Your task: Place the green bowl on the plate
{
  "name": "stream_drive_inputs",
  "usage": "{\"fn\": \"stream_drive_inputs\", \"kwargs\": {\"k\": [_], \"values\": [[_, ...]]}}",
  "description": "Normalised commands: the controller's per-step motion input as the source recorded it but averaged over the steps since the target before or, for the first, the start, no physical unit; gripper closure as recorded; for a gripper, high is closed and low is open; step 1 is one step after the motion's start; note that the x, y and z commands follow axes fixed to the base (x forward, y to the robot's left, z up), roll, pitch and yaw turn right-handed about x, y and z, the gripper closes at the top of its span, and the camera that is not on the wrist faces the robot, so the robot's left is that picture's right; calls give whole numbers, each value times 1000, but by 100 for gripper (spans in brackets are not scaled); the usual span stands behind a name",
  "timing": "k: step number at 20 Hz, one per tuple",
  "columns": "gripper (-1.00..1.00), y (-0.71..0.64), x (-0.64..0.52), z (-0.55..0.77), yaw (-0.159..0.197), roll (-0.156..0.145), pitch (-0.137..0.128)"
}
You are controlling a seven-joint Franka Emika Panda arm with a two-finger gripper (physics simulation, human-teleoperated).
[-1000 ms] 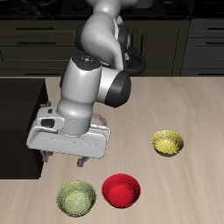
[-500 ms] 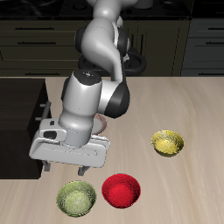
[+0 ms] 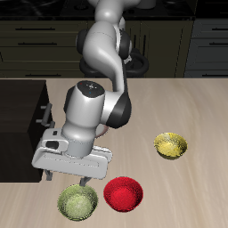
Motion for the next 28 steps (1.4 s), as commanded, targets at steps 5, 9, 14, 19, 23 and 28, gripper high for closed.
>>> {"fn": "stream_drive_inputs", "kwargs": {"k": [5, 9, 14, 19, 23, 28], "values": [[-100, -48, 52, -173, -39, -4, 33], [-100, -12, 26, -342, -52, 2, 94], [-100, 57, 90, -301, -85, 24, 117], [100, 161, 45, -244, -122, 101, 119], [100, 27, -26, 13, -35, 7, 4], [100, -33, 4, 47, -32, 28, 11]]}}
